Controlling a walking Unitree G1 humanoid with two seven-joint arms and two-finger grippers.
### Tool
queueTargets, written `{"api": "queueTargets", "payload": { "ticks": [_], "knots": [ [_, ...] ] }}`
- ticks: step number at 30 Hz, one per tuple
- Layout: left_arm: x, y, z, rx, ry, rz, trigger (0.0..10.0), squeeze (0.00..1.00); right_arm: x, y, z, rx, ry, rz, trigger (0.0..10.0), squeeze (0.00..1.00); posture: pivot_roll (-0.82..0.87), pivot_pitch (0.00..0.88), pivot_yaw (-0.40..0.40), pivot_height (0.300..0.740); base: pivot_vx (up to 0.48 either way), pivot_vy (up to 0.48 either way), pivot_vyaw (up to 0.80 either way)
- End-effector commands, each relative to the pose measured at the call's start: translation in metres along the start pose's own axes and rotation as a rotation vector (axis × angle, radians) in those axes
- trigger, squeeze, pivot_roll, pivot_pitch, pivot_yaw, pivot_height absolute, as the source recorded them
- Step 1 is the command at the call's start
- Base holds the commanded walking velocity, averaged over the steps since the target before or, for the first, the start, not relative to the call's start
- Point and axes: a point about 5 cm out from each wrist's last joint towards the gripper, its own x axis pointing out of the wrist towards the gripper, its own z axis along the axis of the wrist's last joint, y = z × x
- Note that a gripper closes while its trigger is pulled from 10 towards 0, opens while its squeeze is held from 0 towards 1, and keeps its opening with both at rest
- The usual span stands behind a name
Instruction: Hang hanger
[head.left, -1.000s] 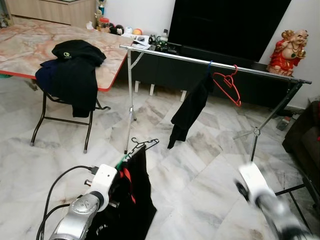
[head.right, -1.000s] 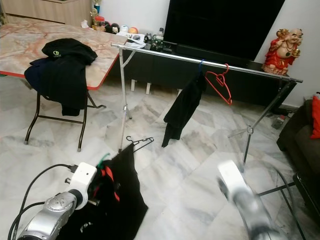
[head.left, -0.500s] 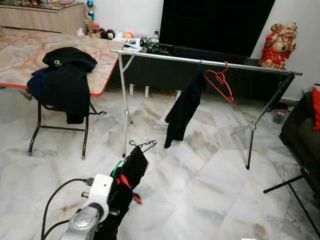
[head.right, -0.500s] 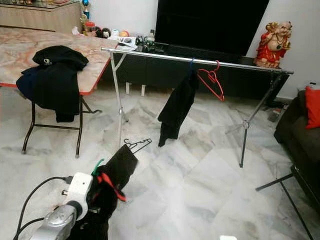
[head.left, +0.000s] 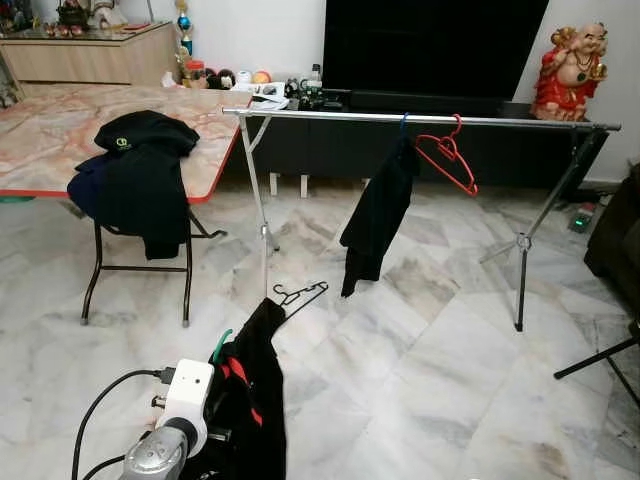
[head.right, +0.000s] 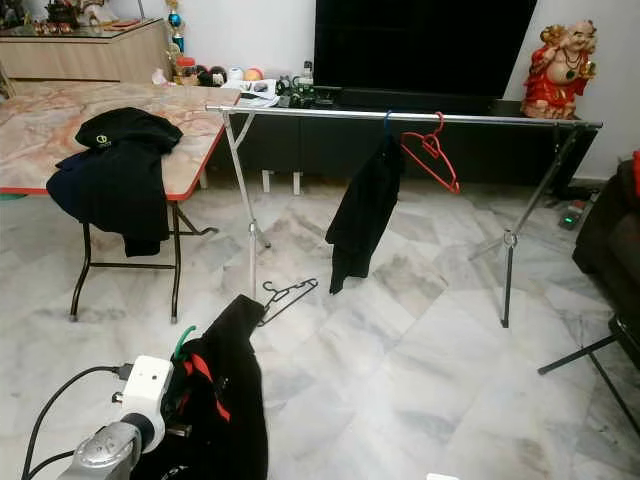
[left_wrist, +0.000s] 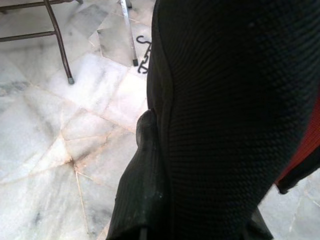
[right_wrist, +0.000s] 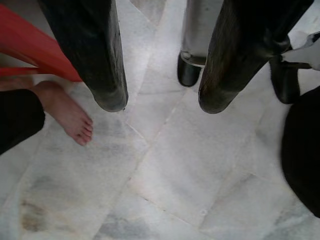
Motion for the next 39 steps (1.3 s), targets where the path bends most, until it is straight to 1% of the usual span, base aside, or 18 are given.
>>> {"api": "queueTargets", "payload": {
  "ticks": [1, 5, 7, 9, 12, 15, 17, 30, 39],
  "knots": [
    [-0.001, 0.006, 0.008, -0.007, -0.049, 0.008, 10.0, 0.00, 0.000, 0.001, 0.005, 0.021, -0.018, -0.001, 10.0, 0.00, 0.11, 0.000, 0.011, 0.740, 0.000, 0.000, 0.00],
    [0.000, 0.006, 0.006, -0.009, -0.048, 0.017, 10.0, 0.00, 0.000, 0.003, 0.004, -0.004, -0.007, 0.020, 10.0, 0.00, 0.11, 0.000, 0.000, 0.740, 0.000, 0.000, 0.00],
    [0.001, 0.003, 0.007, -0.013, -0.050, 0.014, 10.0, 0.00, 0.001, 0.003, 0.004, -0.010, -0.002, 0.030, 10.0, 0.00, 0.12, 0.000, -0.007, 0.740, 0.000, 0.000, 0.00],
    [0.003, 0.001, 0.007, -0.017, -0.052, 0.012, 10.0, 0.00, 0.001, 0.002, 0.005, -0.031, -0.004, 0.032, 10.0, 0.00, 0.12, 0.000, -0.016, 0.740, 0.253, 0.000, 0.00],
    [0.005, -0.003, 0.009, -0.020, -0.061, 0.003, 10.0, 0.00, 0.001, 0.001, 0.006, -0.036, -0.003, 0.028, 10.0, 0.00, 0.12, 0.000, -0.022, 0.740, 0.262, 0.000, 0.00],
    [0.006, -0.004, 0.012, -0.027, -0.069, 0.000, 10.0, 0.00, 0.001, 0.000, 0.006, -0.075, -0.006, 0.041, 10.0, 0.00, 0.12, 0.000, -0.022, 0.740, 0.279, 0.000, 0.00],
    [0.007, -0.004, 0.012, -0.022, -0.069, -0.006, 10.0, 0.00, 0.001, 0.001, 0.007, -0.059, -0.009, 0.038, 10.0, 0.00, 0.11, 0.000, -0.021, 0.740, 0.300, 0.000, 0.00],
    [0.011, -0.009, 0.015, -0.004, -0.072, -0.034, 10.0, 0.00, 0.000, 0.002, 0.001, -0.063, -0.001, 0.044, 10.0, 0.00, 0.12, 0.000, -0.019, 0.740, 0.361, 0.000, 0.00],
    [0.014, -0.002, 0.026, 0.004, -0.096, -0.017, 10.0, 0.00, 0.000, 0.002, 0.002, -0.042, -0.005, 0.041, 10.0, 0.00, 0.12, 0.000, -0.023, 0.740, 0.440, 0.000, 0.00]
  ]
}}
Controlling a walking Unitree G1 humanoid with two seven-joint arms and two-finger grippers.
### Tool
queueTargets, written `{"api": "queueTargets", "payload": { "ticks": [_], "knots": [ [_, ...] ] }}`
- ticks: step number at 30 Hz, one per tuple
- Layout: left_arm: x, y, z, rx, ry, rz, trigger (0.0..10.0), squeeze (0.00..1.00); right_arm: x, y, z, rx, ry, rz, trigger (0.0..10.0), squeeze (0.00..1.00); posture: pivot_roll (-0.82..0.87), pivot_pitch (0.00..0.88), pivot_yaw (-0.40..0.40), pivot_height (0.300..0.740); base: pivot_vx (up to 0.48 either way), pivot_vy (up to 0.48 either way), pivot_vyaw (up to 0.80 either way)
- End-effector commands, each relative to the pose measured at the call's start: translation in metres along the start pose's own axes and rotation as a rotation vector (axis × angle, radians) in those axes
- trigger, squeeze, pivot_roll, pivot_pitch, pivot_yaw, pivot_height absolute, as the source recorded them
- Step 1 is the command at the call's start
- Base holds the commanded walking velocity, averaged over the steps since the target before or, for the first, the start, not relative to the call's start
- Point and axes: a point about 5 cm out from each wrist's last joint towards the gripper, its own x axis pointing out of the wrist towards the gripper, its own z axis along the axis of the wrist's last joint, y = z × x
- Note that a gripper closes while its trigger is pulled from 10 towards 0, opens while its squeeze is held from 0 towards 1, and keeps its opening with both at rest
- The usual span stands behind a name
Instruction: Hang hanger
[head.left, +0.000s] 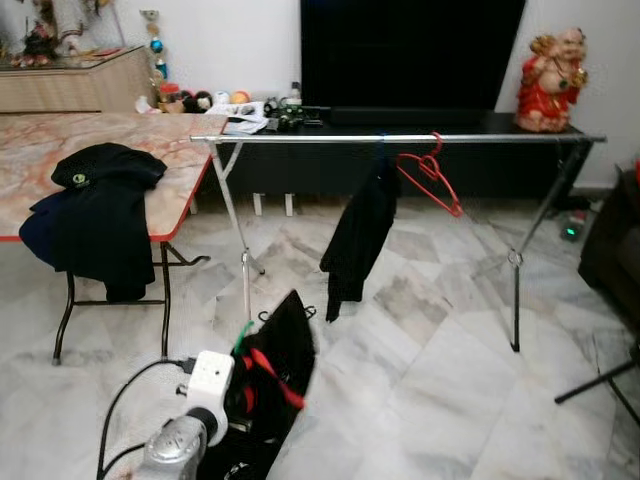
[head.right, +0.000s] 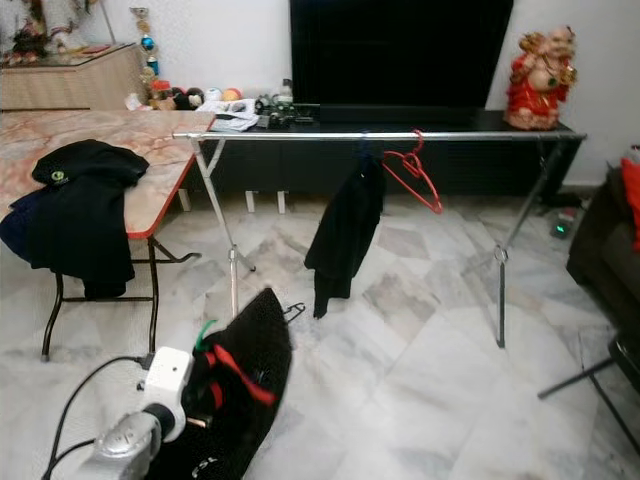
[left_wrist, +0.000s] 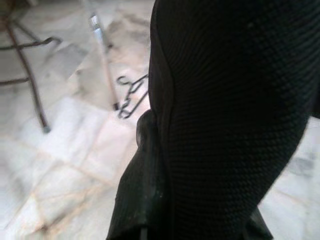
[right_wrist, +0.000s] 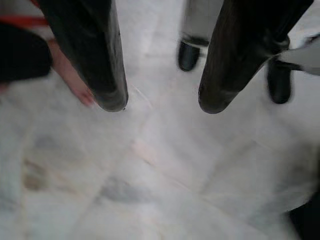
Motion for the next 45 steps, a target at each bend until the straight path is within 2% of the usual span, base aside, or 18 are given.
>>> {"api": "queueTargets", "payload": {
  "ticks": [1, 11, 16, 37, 45],
  "knots": [
    [0.004, 0.000, 0.011, -0.009, -0.041, 0.005, 10.0, 0.00, 0.000, -0.007, 0.002, -0.001, -0.007, -0.016, 10.0, 0.00, 0.12, 0.000, -0.023, 0.740, 0.480, 0.000, 0.00],
    [0.006, 0.001, 0.016, -0.009, -0.051, 0.007, 10.0, 0.00, 0.000, -0.006, 0.002, -0.033, -0.008, -0.004, 10.0, 0.00, 0.12, 0.000, -0.020, 0.740, 0.480, 0.000, 0.00],
    [0.007, 0.002, 0.017, -0.008, -0.054, 0.010, 10.0, 0.00, 0.000, -0.004, 0.003, -0.046, -0.012, 0.008, 10.0, 0.00, 0.12, 0.000, -0.021, 0.740, 0.480, 0.000, 0.53],
    [0.012, -0.004, 0.023, 0.013, -0.060, -0.031, 10.0, 0.00, 0.000, -0.004, 0.003, 0.013, -0.011, -0.025, 10.0, 0.00, 0.12, 0.000, -0.015, 0.740, 0.480, 0.000, 0.03],
    [0.012, -0.005, 0.023, 0.019, -0.055, -0.040, 10.0, 0.00, 0.000, -0.003, 0.002, 0.001, -0.001, -0.019, 10.0, 0.00, 0.12, 0.000, -0.016, 0.740, 0.480, 0.000, -0.74]
  ]
}}
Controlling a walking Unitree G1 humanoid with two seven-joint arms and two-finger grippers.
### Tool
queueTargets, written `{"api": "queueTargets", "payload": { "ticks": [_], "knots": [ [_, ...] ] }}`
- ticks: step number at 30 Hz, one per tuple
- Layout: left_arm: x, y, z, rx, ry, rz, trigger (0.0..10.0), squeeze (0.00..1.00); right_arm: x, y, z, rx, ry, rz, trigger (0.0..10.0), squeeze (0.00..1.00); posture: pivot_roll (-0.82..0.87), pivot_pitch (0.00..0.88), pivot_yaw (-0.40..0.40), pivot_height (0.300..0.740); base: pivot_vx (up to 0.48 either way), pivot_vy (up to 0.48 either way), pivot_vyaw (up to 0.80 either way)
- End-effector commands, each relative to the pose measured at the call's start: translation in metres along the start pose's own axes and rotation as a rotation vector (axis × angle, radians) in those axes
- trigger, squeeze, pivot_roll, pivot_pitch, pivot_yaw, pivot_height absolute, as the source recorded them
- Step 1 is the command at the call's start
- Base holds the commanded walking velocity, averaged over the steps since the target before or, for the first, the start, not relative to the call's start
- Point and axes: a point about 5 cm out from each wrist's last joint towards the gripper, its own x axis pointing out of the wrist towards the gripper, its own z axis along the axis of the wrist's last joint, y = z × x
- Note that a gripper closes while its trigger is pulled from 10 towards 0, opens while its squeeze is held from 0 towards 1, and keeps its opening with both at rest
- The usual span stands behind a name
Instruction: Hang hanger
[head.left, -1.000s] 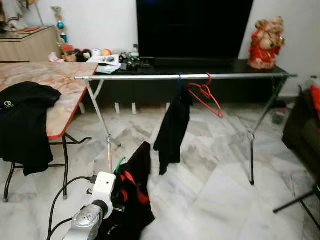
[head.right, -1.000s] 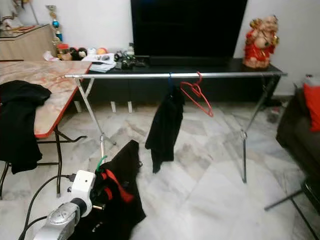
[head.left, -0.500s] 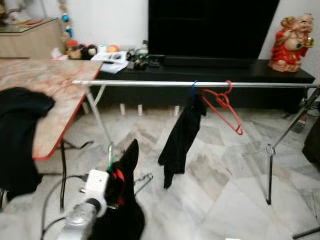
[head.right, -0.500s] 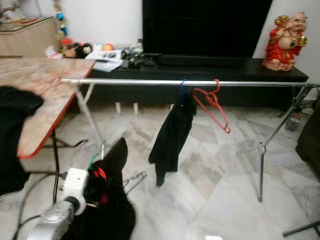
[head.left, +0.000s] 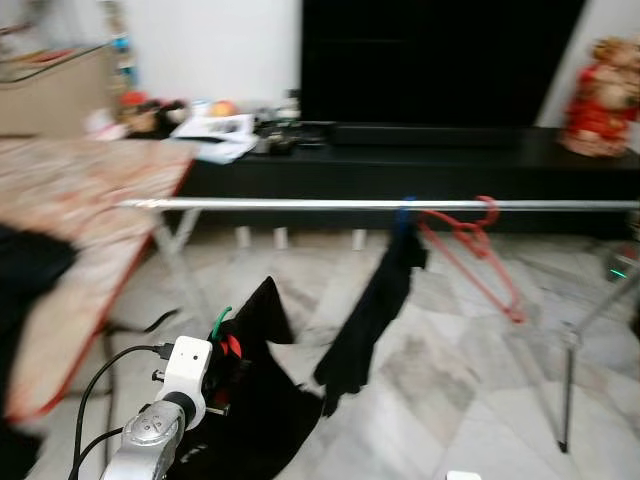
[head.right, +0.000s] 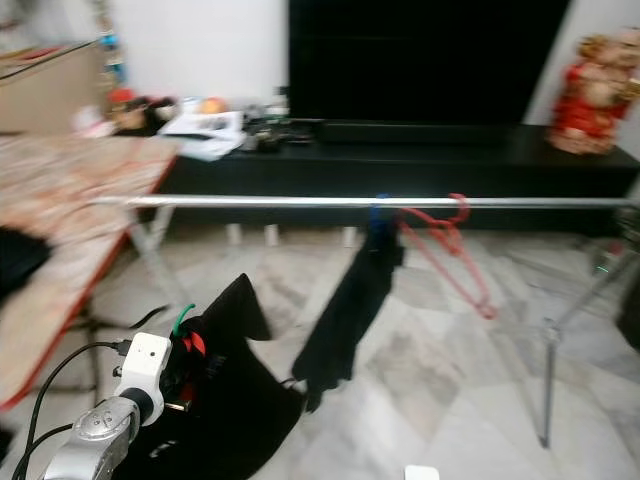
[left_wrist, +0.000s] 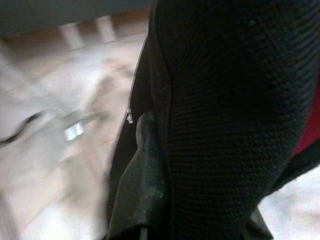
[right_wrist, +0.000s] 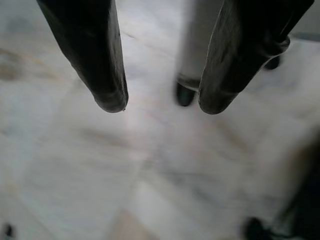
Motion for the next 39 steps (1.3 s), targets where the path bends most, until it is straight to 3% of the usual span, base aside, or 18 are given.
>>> {"api": "queueTargets", "payload": {
  "ticks": [1, 8, 12, 15, 21, 24, 31, 39],
  "knots": [
    [0.002, 0.001, 0.009, 0.021, -0.031, -0.010, 10.0, 0.00, 0.001, 0.002, 0.008, 0.002, -0.018, 0.006, 10.0, 0.00, 0.12, 0.000, -0.016, 0.740, 0.480, 0.000, -0.80],
    [0.003, -0.001, 0.011, 0.033, -0.031, -0.031, 10.0, 0.00, 0.001, 0.002, 0.008, -0.007, -0.021, 0.009, 10.0, 0.00, 0.12, 0.000, -0.015, 0.740, 0.480, 0.000, 0.00],
    [0.002, -0.009, 0.013, 0.091, -0.013, -0.151, 10.0, 0.00, 0.001, 0.002, 0.008, -0.016, -0.019, 0.012, 10.0, 0.00, 0.12, 0.000, -0.015, 0.740, 0.126, 0.000, 0.00],
    [-0.001, -0.013, 0.009, 0.193, 0.030, -0.270, 10.0, 0.00, 0.001, 0.003, 0.008, -0.016, -0.020, 0.013, 10.0, 0.00, 0.12, 0.000, -0.013, 0.740, 0.000, 0.000, 0.00],
    [-0.003, -0.014, 0.009, 0.303, 0.065, -0.345, 10.0, 0.00, 0.001, 0.003, 0.009, -0.019, -0.020, 0.014, 10.0, 0.00, 0.12, 0.000, -0.013, 0.740, 0.000, 0.000, 0.00],
    [0.000, -0.014, 0.019, 0.333, 0.028, -0.338, 10.0, 0.00, 0.001, 0.003, 0.009, -0.027, -0.020, 0.013, 10.0, 0.00, 0.12, 0.000, -0.015, 0.740, 0.000, 0.000, 0.00],
    [0.013, -0.025, 0.050, 0.288, -0.065, -0.330, 10.0, 0.00, 0.001, 0.006, 0.011, -0.046, -0.027, 0.027, 10.0, 0.00, 0.11, 0.000, -0.023, 0.740, 0.000, 0.000, 0.00],
    [0.026, -0.019, 0.065, 0.141, -0.090, -0.164, 10.0, 0.00, 0.001, 0.003, 0.014, -0.062, -0.033, 0.022, 10.0, 0.00, 0.11, 0.000, -0.063, 0.740, 0.000, 0.000, 0.00]
  ]
}}
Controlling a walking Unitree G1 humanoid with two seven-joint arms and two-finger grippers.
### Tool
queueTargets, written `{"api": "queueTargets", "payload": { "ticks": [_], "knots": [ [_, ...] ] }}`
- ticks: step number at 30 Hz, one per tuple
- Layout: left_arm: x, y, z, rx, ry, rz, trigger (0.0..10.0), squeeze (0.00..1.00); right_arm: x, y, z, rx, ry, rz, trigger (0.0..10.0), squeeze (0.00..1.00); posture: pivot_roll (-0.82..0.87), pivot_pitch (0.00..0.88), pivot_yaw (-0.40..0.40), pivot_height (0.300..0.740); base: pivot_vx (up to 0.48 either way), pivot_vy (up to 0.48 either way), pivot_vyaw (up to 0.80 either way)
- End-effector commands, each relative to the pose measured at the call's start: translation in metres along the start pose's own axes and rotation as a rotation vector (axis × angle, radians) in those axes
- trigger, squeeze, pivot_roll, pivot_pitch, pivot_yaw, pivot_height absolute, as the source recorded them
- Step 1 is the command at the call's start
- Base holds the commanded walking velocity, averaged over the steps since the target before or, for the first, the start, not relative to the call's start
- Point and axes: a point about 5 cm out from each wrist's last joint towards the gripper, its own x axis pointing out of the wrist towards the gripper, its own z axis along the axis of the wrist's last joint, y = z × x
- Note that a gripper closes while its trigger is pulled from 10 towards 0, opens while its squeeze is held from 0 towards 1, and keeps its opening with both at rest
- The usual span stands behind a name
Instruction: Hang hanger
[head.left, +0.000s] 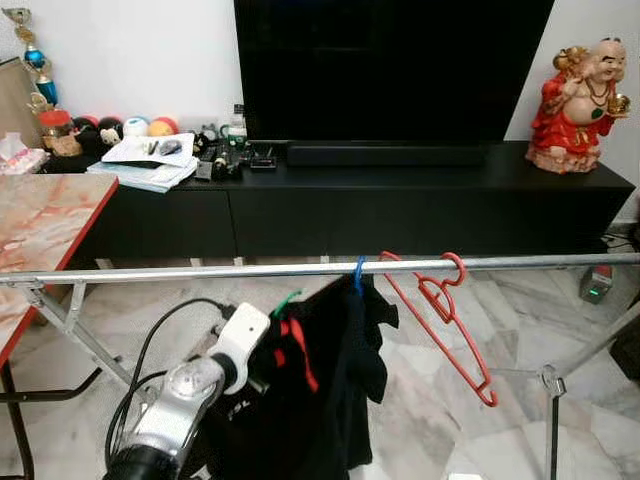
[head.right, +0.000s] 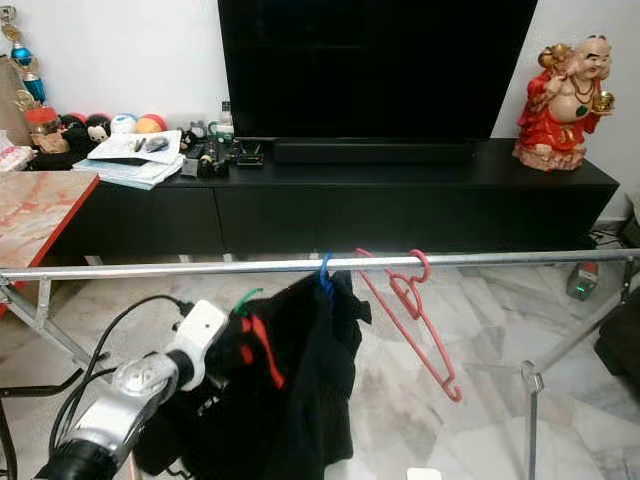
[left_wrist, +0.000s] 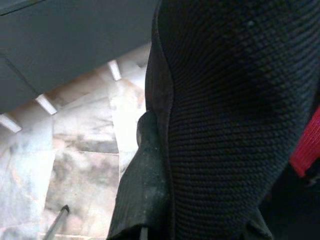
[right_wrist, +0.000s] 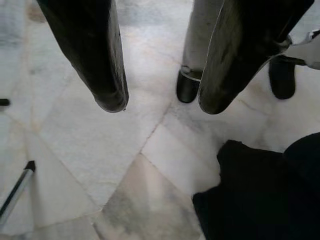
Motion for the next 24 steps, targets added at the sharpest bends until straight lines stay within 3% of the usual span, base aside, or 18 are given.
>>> {"api": "queueTargets", "payload": {
  "ticks": [1, 6, 10, 18, 24],
  "knots": [
    [0.001, 0.011, 0.003, -0.061, -0.002, 0.084, 10.0, 0.00, 0.000, -0.002, 0.003, -0.010, -0.003, -0.003, 10.0, 0.00, 0.11, 0.000, -0.068, 0.740, 0.000, 0.000, 0.00],
    [0.002, 0.026, -0.002, -0.125, 0.046, 0.231, 10.0, 0.00, 0.000, -0.005, 0.004, -0.031, -0.006, -0.004, 10.0, 0.00, 0.11, 0.000, -0.097, 0.740, 0.000, 0.000, 0.00],
    [0.004, 0.027, 0.000, -0.180, 0.033, 0.277, 10.0, 0.00, 0.000, -0.008, 0.004, -0.047, -0.008, -0.004, 10.0, 0.00, 0.11, 0.000, -0.107, 0.740, 0.000, 0.000, 0.00],
    [0.008, 0.025, 0.004, -0.221, 0.009, 0.290, 10.0, 0.00, 0.000, -0.010, 0.004, -0.056, -0.012, -0.004, 10.0, 0.00, 0.10, 0.000, -0.111, 0.740, 0.000, 0.000, 0.00],
    [0.011, 0.029, 0.016, -0.199, -0.023, 0.280, 10.0, 0.00, 0.000, -0.011, 0.005, -0.068, -0.009, -0.001, 10.0, 0.00, 0.10, 0.000, -0.113, 0.740, 0.000, 0.000, 0.00]
  ]
}}
